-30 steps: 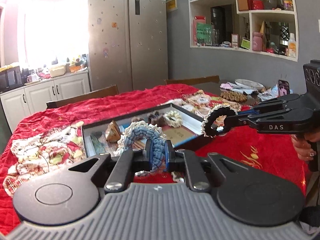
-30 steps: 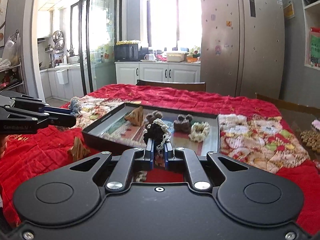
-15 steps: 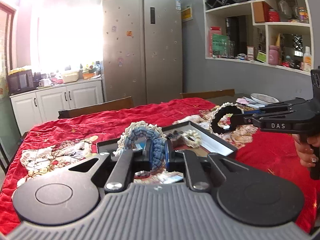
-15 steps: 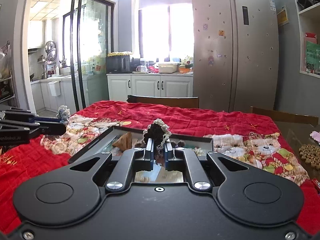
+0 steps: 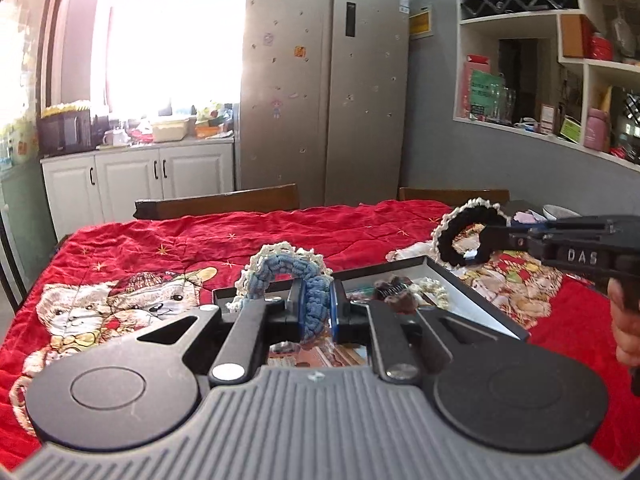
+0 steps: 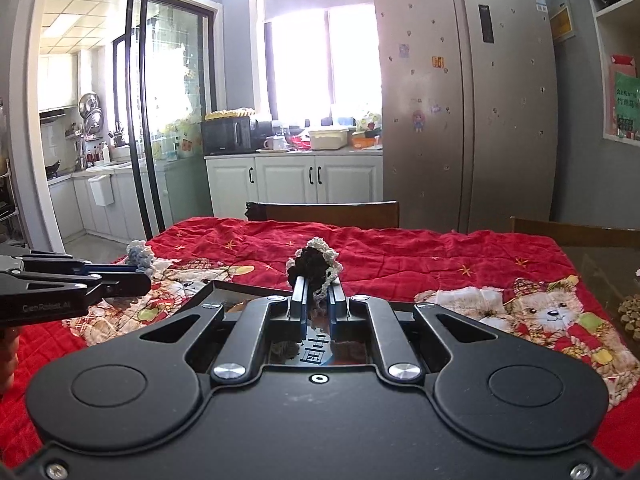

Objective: Organize objects
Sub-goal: 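Lift both held rings and carry them over the black box, then lower the black-white ring into the box with right tool while left tool releases the blue ring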

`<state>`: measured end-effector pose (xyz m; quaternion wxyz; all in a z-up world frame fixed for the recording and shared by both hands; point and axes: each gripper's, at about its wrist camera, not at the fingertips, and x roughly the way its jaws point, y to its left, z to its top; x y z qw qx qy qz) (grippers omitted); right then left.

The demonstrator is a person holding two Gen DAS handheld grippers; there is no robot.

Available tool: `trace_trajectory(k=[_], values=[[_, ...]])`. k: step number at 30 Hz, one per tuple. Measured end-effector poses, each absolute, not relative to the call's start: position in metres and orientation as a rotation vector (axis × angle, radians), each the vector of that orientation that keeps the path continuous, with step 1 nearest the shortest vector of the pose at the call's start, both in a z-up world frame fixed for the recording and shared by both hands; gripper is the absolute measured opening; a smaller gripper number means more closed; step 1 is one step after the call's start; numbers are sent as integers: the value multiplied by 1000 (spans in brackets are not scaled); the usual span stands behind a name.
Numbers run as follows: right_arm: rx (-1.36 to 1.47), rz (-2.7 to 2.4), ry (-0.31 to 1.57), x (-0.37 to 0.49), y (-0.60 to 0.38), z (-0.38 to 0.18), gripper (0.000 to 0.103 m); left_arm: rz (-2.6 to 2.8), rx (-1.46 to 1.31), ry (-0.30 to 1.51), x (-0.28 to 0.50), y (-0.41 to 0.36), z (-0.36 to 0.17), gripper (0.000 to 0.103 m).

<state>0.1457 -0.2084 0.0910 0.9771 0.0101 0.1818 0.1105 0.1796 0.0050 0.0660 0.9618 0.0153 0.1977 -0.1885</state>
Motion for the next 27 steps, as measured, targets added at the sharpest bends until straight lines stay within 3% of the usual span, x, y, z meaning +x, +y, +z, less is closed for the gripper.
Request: trace_trajectory(k=[13,27], values=[[83,201,442,204,-201,33,10,-352,32,471,217,-10,25,14],[86,186,476,212,-201,-5,10,-333,78,523,229,-20,-3,14]])
